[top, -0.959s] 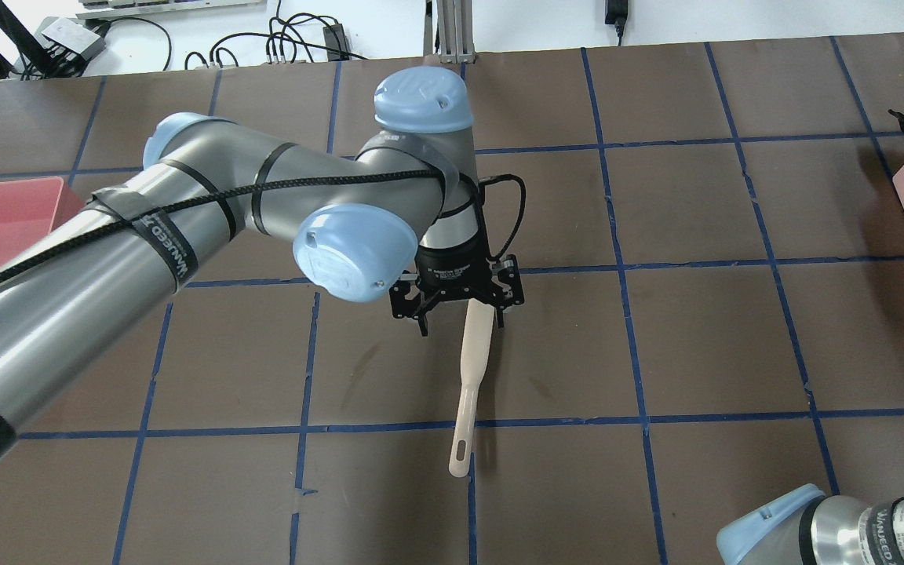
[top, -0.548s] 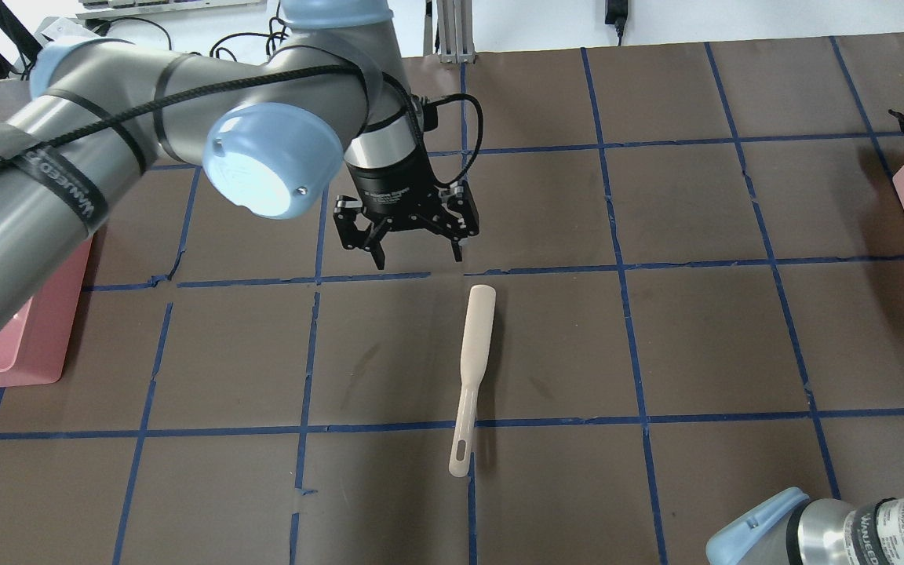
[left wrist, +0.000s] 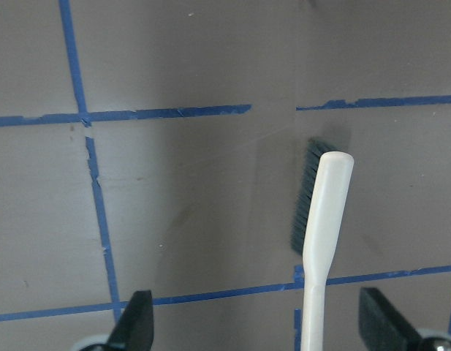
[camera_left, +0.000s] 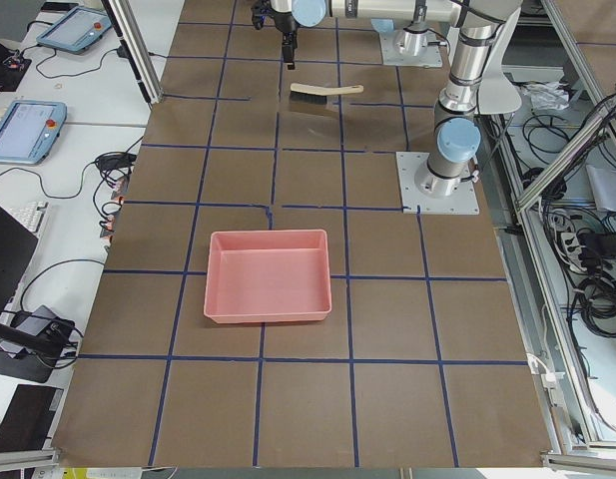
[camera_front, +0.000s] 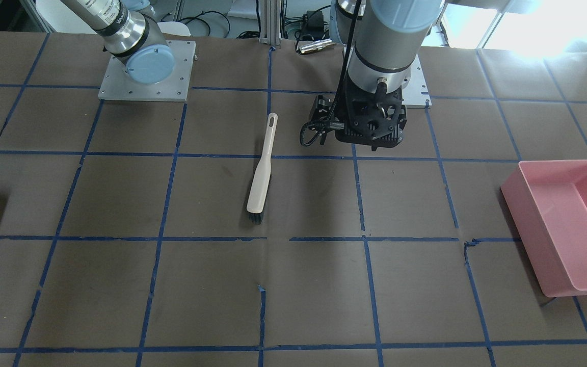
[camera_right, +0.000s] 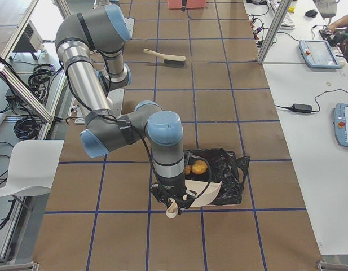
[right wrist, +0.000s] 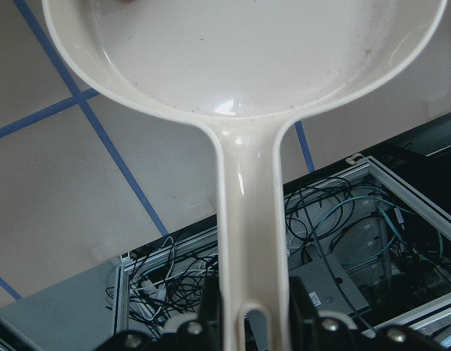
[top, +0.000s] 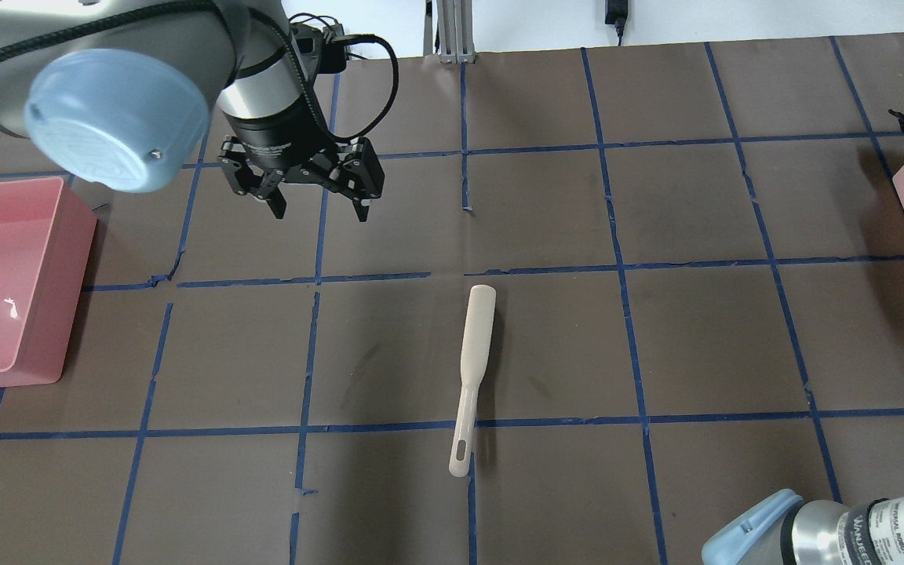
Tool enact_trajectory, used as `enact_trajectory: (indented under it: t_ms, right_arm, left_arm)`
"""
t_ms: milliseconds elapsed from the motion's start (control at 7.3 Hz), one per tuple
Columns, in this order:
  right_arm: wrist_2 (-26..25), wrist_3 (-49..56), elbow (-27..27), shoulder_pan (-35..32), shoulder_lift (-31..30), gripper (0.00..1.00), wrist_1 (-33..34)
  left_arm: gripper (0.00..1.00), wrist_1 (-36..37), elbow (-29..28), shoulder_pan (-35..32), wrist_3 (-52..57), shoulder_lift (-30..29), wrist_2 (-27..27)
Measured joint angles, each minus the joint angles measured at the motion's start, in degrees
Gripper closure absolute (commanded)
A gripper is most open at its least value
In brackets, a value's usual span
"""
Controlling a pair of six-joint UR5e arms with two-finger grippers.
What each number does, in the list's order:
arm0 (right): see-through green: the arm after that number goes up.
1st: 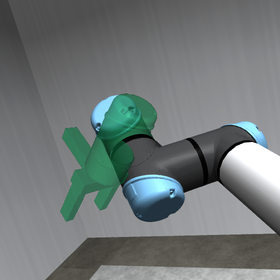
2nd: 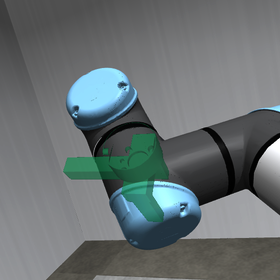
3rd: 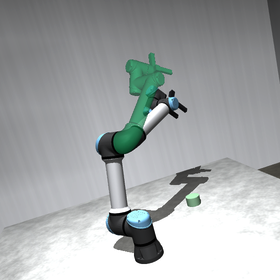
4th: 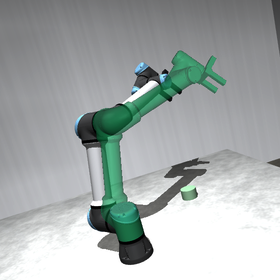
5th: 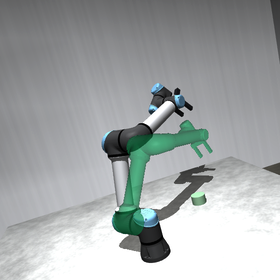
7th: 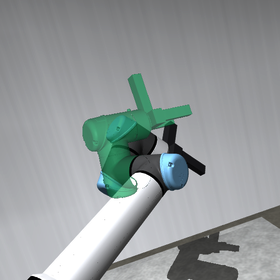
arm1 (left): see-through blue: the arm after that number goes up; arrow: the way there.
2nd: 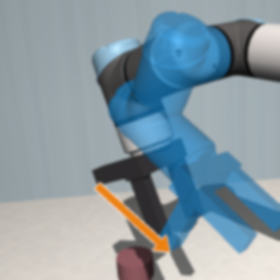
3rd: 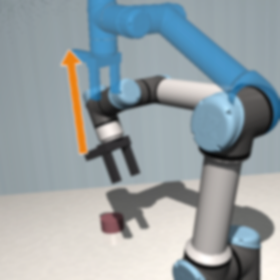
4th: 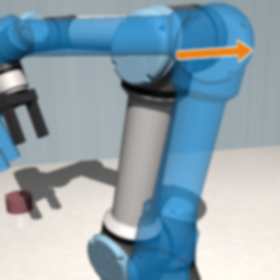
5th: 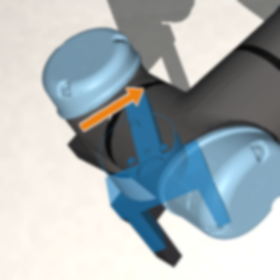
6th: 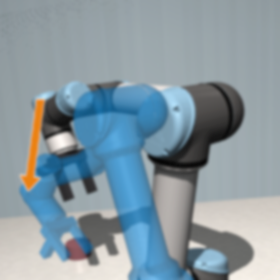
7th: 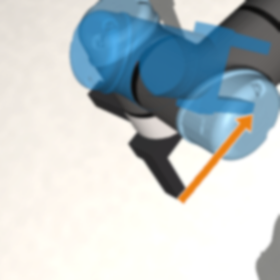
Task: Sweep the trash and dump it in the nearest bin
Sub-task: 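Set the brush down with the left gripper while the right tilts the dustpan, then tip the dustpan with the right gripper to dump the food into the bin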
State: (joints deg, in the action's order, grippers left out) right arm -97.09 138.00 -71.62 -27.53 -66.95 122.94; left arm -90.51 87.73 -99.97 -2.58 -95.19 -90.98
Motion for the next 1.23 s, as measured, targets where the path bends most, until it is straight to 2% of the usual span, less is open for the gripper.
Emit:
enact_trajectory:
  t_ms: [137,411,822,1096,1233]
  right_arm:
    - [-1.59,2.22,0.03,-1.51,0.03,1.0,2.12]
    - [-4.07,6.34,-0.11,-4.44,0.05,1.0,5.03]
    - [-4.54,10.91,-0.57,-6.61,0.05,1.0,9.4]
    - [-4.79,9.58,-0.44,-7.59,-0.4,1.0,9.88]
    - [-4.74,6.68,-0.33,-7.91,-1.76,1.0,8.09]
  left_arm:
    - [0.0,-0.73,0.56,-0.09,1.09,1.22,-0.72]
    - [0.0,-0.31,0.59,0.72,2.25,2.88,2.76]
    - [0.0,0.24,1.46,2.39,2.15,4.5,3.64]
    - [0.0,-1.55,1.28,2.79,3.25,5.16,1.28]
    - [0.0,-2.17,1.26,2.86,3.82,5.32,0.04]
